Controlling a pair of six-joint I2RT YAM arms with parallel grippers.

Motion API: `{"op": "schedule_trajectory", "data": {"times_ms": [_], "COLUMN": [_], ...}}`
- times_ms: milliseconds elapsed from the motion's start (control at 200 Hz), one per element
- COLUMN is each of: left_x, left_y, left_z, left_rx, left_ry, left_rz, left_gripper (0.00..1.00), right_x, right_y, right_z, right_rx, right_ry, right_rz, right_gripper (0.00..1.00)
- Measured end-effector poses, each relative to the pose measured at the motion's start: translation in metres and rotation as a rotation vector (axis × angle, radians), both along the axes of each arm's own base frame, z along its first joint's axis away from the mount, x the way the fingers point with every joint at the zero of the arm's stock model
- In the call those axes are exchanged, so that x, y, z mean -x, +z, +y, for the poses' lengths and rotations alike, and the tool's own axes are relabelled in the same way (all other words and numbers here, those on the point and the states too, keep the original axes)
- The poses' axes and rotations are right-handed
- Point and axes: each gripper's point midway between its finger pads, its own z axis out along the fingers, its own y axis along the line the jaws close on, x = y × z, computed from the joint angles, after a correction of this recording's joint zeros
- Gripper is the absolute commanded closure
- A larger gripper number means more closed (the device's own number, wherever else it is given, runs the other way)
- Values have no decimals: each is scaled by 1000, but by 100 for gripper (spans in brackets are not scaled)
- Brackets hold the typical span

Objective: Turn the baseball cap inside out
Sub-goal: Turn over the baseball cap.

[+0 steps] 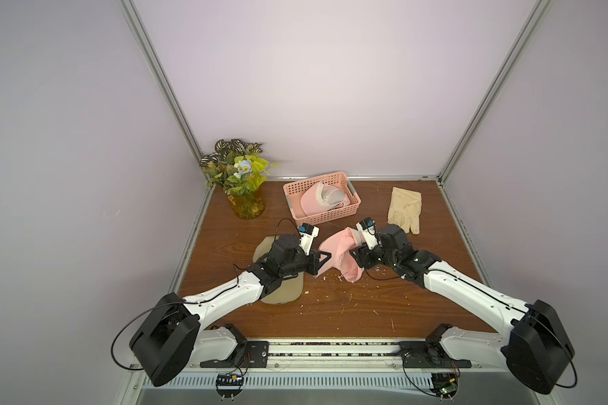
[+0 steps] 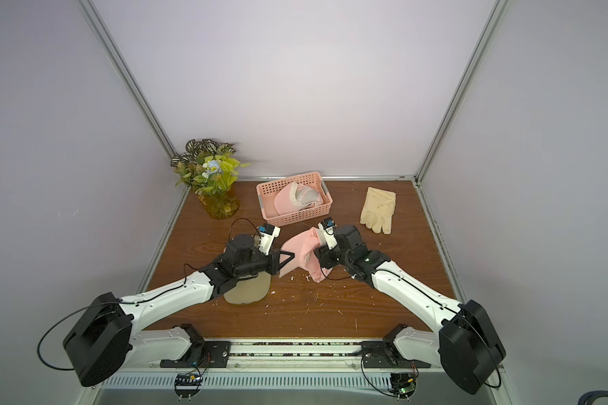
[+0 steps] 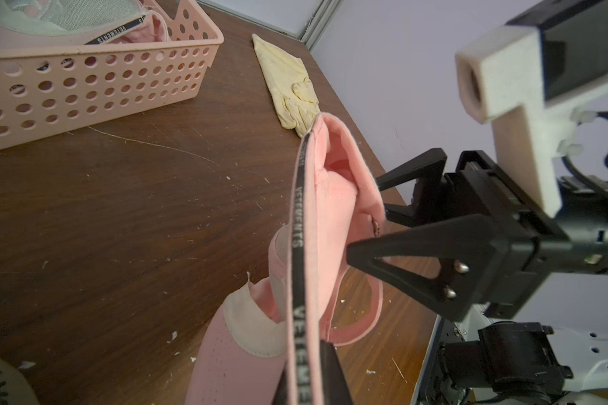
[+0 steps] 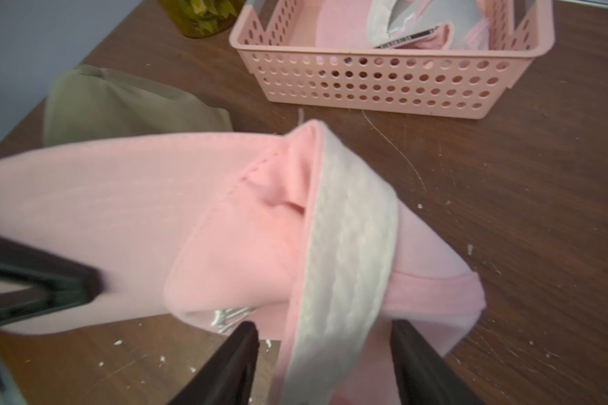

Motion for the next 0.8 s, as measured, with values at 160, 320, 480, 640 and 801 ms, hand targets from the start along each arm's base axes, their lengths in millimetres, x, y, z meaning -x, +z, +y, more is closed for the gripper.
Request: {"op": "schedule_trajectory", "data": {"times_ms": [160, 320, 480, 640, 801], "left_x": [1, 6, 13, 20, 21], "left_y": [0, -1, 0, 2, 8], "left_z": [0, -2, -2, -4, -4], "left_rx": [-19, -34, -30, -22, -2], "left_ry": [-10, -41, -70, -92, -88], "left_rz": [12, 22, 35, 48, 52], "left_gripper": [100, 100, 100, 100, 100], "right_x": [-20, -39, -49, -51, -53], "right_y": [-2, -11, -22, -21, -13], "right_z": [-25, -54, -71, -81, -84], "right_rx": [62, 127, 200, 241, 261], "right_ry": [-142, -282, -378, -431, -445], "right_rz": [-33, -41, -35, -52, -80], "right_gripper": [48, 51, 49, 43, 33]}}
